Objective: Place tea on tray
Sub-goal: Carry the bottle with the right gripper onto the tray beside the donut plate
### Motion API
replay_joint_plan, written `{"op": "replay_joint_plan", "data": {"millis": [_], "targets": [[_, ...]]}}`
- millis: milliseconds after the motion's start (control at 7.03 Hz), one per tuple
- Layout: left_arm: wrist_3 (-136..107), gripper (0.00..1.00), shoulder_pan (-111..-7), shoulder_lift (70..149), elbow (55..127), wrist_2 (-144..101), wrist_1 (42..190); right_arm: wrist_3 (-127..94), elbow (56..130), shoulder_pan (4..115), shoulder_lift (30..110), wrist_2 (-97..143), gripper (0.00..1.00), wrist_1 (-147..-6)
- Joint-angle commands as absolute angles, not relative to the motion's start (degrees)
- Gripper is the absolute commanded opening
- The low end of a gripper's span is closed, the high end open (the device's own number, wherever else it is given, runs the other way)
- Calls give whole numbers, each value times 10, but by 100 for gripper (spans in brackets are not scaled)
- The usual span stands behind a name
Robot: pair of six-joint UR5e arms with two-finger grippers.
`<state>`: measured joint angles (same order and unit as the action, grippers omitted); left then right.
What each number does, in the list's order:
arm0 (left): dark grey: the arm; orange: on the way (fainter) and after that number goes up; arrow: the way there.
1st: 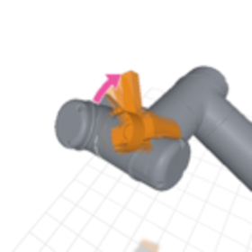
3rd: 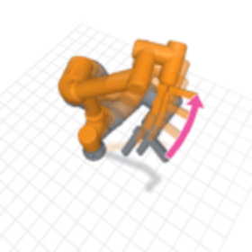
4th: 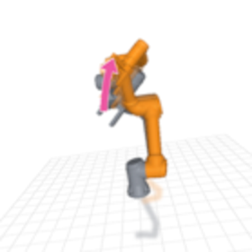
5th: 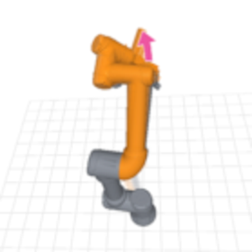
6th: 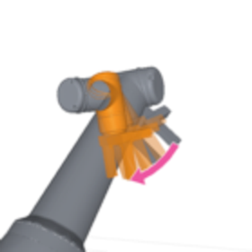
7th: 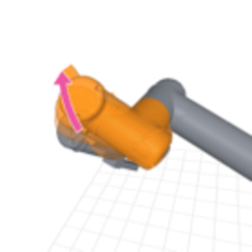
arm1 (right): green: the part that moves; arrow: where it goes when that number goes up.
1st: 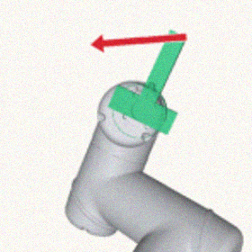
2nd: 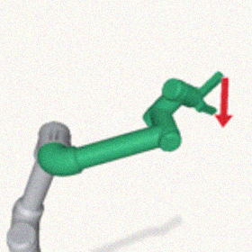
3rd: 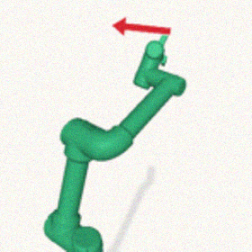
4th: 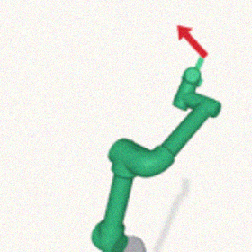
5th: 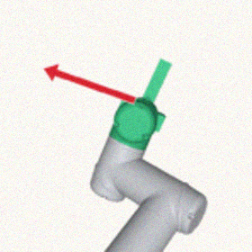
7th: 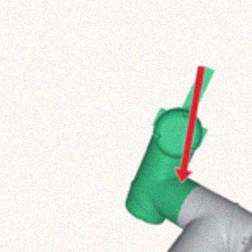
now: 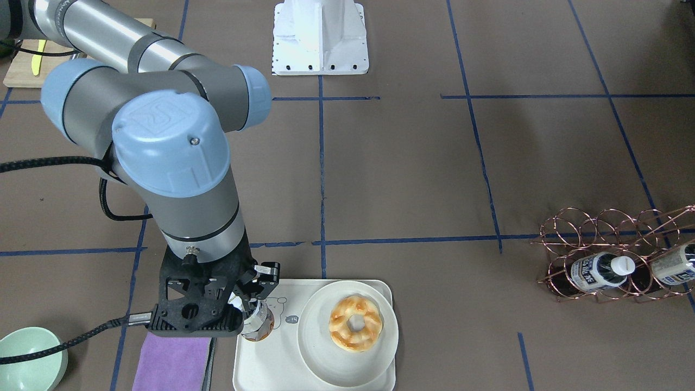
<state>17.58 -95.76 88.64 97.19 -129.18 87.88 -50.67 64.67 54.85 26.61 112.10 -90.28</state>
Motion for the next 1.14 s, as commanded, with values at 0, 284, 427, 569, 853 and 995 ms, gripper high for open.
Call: {"op": "replay_joint_plan", "data": {"millis": [0, 284, 427, 569, 853, 995], "targets": [[176, 100, -959, 889, 971, -1291, 882, -504, 609, 549, 265, 1121, 0, -854], [176, 100, -958, 889, 971, -1291, 882, -504, 589, 548, 251, 1121, 0, -840], [176, 100, -959, 889, 970, -1291, 883, -501, 588, 543, 251, 1121, 0, -839], [176, 100, -958, 889, 971, -1291, 883, -501, 588, 541, 252, 1121, 0, -832], [176, 100, -959, 890, 969, -1291, 883, -500, 588, 537, 256, 1118, 0, -831], [176, 100, -959, 890, 969, -1291, 883, -498, 588, 537, 260, 1119, 0, -831]]}}
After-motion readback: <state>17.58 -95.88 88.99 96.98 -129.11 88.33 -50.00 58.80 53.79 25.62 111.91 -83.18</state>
